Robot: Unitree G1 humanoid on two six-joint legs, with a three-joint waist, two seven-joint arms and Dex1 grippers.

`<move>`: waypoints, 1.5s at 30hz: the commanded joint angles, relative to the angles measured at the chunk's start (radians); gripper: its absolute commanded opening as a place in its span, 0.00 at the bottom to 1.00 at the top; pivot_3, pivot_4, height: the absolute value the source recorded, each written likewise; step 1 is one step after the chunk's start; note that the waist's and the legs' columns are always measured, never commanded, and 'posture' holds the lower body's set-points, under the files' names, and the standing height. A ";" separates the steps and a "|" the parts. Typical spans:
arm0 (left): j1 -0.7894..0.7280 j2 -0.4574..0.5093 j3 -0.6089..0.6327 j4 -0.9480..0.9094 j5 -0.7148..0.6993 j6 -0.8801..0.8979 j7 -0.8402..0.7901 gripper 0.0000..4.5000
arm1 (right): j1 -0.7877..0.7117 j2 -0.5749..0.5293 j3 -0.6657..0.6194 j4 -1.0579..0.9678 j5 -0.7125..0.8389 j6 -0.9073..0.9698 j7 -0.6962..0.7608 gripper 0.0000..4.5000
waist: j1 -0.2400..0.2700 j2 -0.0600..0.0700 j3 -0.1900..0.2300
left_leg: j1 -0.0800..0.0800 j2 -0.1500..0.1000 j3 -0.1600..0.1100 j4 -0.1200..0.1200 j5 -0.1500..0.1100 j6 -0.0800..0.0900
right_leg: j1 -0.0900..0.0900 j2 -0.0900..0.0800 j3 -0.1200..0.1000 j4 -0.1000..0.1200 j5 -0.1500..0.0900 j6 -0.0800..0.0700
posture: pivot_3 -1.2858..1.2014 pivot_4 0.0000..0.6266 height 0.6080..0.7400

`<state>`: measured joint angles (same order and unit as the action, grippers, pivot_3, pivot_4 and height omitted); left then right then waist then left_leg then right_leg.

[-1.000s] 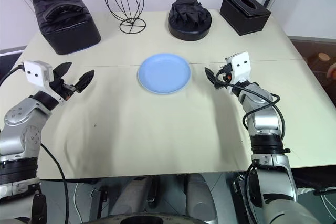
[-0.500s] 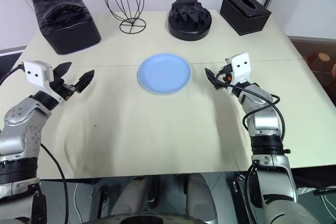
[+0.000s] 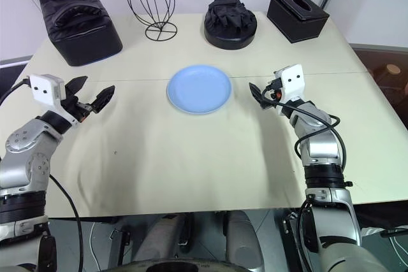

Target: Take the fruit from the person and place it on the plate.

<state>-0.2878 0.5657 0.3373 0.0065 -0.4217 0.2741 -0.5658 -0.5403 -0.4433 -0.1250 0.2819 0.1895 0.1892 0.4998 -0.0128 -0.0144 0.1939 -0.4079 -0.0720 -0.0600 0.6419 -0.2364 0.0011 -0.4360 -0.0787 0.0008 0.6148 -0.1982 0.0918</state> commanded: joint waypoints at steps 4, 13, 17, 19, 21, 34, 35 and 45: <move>-0.012 0.012 0.012 -0.021 0.006 -0.021 0.006 1.00 | -0.017 -0.008 -0.011 -0.012 0.001 -0.023 0.003 1.00 | 0.000 0.000 0.000 | 0.000 0.000 0.000 0.000 0.000 0.000 | 0.000 0.000 0.000 0.000 0.000 0.000 | 0.52 0.24 1.00; -0.025 0.015 0.008 -0.010 0.006 -0.024 0.002 1.00 | -0.011 -0.007 -0.013 -0.018 0.001 -0.023 -0.001 1.00 | 0.000 0.000 0.000 | 0.000 0.000 0.000 0.000 0.000 0.000 | 0.000 0.000 0.000 0.000 0.000 0.000 | 0.52 0.24 1.00; -0.025 0.017 0.009 -0.004 0.007 -0.028 -0.002 1.00 | -0.011 -0.009 -0.014 -0.018 0.001 -0.022 -0.001 1.00 | 0.000 0.000 0.000 | 0.000 0.000 0.000 0.000 0.000 0.000 | 0.000 0.000 0.000 0.000 0.000 0.000 | 0.52 0.24 1.00; -0.026 0.020 0.010 -0.002 0.006 -0.030 -0.008 1.00 | -0.011 -0.010 -0.014 -0.017 0.001 -0.022 -0.001 1.00 | 0.000 0.000 0.000 | 0.000 0.000 0.000 0.000 0.000 0.000 | 0.000 0.000 0.000 0.000 0.000 0.000 | 0.52 0.24 1.00; -0.041 0.034 0.008 -0.012 -0.015 -0.017 -0.037 1.00 | -0.011 -0.010 -0.013 -0.017 0.001 -0.022 0.000 1.00 | 0.000 0.000 0.000 | 0.000 0.000 0.000 0.000 0.000 0.000 | 0.000 0.000 0.000 0.000 0.000 0.000 | 0.52 0.24 1.00; -0.251 0.259 0.038 -0.198 -0.507 0.408 -0.351 1.00 | 0.034 -0.023 -0.046 -0.108 0.003 -0.006 -0.043 1.00 | -0.006 0.001 0.000 | 0.001 0.001 0.000 0.002 0.000 0.001 | 0.002 0.003 0.000 0.001 0.000 0.000 | 0.52 0.24 1.00; -0.259 0.264 0.030 -0.188 -0.498 0.408 -0.361 1.00 | 0.047 -0.023 -0.074 -0.163 0.021 0.005 -0.064 1.00 | -0.004 0.001 0.000 | 0.001 0.001 0.000 0.002 0.000 0.001 | 0.002 0.003 0.000 0.001 0.000 0.000 | 0.52 0.24 1.00; -0.299 0.241 -0.034 -0.091 -0.426 0.381 -0.413 1.00 | 0.028 0.074 -0.198 -0.491 0.319 0.218 -0.162 1.00 | -0.002 0.000 0.000 | 0.001 0.001 0.000 0.003 0.000 0.001 | 0.002 0.002 0.000 0.001 0.000 0.000 | 0.52 0.24 1.00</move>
<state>-0.5622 0.8036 0.2958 -0.0796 -0.8525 0.6768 -0.9700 -0.4796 -0.3733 -0.2952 -0.1867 0.4740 0.4043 0.3582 -0.0152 -0.0140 0.1936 -0.4068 -0.0711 -0.0603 0.6449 -0.2368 0.0019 -0.4336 -0.0769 0.0006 0.6159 -0.1985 0.0917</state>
